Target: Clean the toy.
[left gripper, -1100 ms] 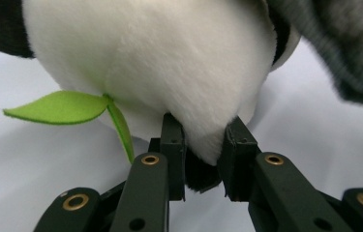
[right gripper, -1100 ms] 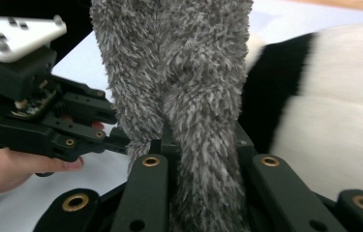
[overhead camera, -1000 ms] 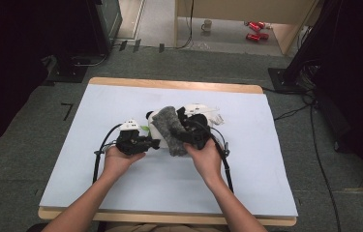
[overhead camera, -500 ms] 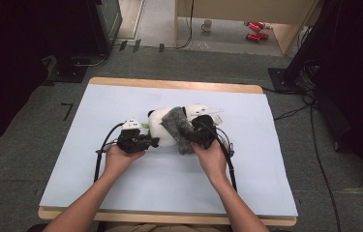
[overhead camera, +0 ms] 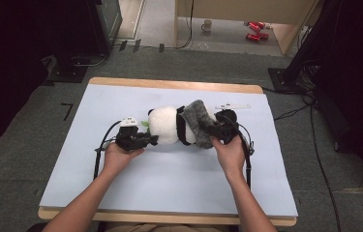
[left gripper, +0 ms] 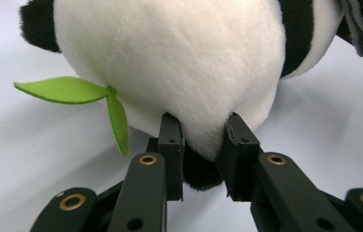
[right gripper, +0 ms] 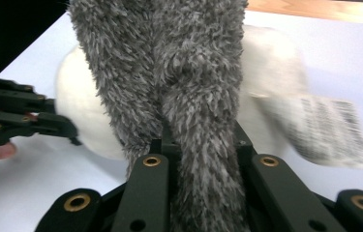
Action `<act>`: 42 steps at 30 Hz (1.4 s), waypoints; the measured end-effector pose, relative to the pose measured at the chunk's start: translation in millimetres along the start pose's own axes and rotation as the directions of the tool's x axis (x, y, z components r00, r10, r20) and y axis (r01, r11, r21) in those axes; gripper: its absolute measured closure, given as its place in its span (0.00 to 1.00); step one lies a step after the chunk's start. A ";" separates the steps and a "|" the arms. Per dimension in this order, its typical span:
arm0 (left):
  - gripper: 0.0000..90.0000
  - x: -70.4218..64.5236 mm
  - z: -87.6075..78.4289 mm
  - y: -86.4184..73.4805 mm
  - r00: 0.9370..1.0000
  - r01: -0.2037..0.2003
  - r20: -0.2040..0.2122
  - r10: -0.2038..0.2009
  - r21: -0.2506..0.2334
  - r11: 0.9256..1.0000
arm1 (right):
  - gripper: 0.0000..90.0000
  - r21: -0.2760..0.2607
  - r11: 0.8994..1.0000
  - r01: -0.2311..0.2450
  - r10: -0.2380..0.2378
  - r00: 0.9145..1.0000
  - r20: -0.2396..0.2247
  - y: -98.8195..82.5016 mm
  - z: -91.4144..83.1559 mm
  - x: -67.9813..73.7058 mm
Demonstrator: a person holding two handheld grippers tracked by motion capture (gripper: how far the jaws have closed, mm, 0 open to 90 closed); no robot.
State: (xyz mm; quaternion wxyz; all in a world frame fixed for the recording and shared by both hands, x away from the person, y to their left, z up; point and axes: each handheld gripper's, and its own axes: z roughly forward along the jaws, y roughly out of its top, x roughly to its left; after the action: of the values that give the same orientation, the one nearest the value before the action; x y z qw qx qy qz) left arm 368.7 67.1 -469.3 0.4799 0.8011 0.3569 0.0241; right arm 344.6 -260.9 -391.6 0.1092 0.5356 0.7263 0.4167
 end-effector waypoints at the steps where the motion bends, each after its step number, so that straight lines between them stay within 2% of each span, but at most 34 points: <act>1: 0.82 0.3 0.0 0.1 1.000 0.001 0.002 -0.001 0.000 1.000 | 0.86 -0.002 1.000 -0.012 0.012 1.000 0.006 -0.6 -1.3 -3.2; 5: 0.81 2.2 0.4 -0.2 1.000 0.015 0.021 -0.015 0.003 1.000 | 0.86 -0.008 0.999 -0.041 0.041 0.999 0.020 -2.5 -6.1 -17.3; 9: 0.80 2.4 0.7 -0.3 1.000 0.017 0.023 -0.017 0.000 1.000 | 0.86 -0.001 0.997 -0.077 0.077 0.996 0.054 -6.2 -8.6 -32.2; 11: 0.79 2.9 0.4 -0.4 1.000 0.016 0.024 -0.016 0.003 1.000 | 0.86 -0.002 0.996 -0.085 0.085 0.994 0.066 -6.5 -10.9 -36.2; 14: 0.76 2.6 -0.6 -0.1 0.999 0.026 0.029 -0.026 -0.002 1.000 | 0.86 -0.015 0.996 -0.088 0.089 0.995 0.051 -3.6 -16.3 -36.1; 17: 0.67 2.3 -2.5 -0.2 0.999 0.035 0.041 -0.035 -0.015 0.999 | 0.86 -0.034 0.996 -0.077 0.078 0.997 0.027 1.8 -22.9 -28.9; 21: 0.56 2.3 -3.6 -0.2 0.999 0.017 0.046 -0.016 -0.035 0.999 | 0.86 -0.043 0.997 -0.060 0.059 0.998 -0.022 7.3 -23.9 -13.9; 24: 0.47 1.6 -1.1 -0.5 0.999 0.019 0.047 -0.017 -0.046 0.999 | 0.86 -0.029 0.999 -0.037 0.035 0.998 -0.049 8.4 -16.4 -1.0; 30: 0.38 -1.3 7.2 -2.5 1.000 -0.018 0.012 0.019 -0.064 0.998 | 0.86 0.012 1.000 0.017 -0.016 0.997 -0.071 7.1 4.5 22.1; 34: 0.37 -2.1 9.8 -2.4 1.000 -0.004 -0.013 0.003 -0.074 0.997 | 0.86 0.019 0.999 0.049 -0.047 0.995 -0.085 6.3 15.7 34.8; 39: 0.51 -3.9 8.5 -1.3 0.999 0.025 -0.027 -0.027 -0.068 0.997 | 0.86 0.040 0.997 0.071 -0.066 0.992 -0.110 3.3 30.6 50.9; 42: 0.53 -5.4 8.3 -0.6 0.999 0.028 -0.032 -0.031 -0.073 0.997 | 0.85 0.049 0.996 0.073 -0.066 0.990 -0.126 1.2 38.1 58.9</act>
State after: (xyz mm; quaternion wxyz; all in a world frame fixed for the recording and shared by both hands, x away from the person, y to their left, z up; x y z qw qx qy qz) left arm 367.6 57.8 -472.7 0.5028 0.7774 0.3755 0.0432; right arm 344.8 -191.0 -397.7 0.0639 0.4856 0.7609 0.4257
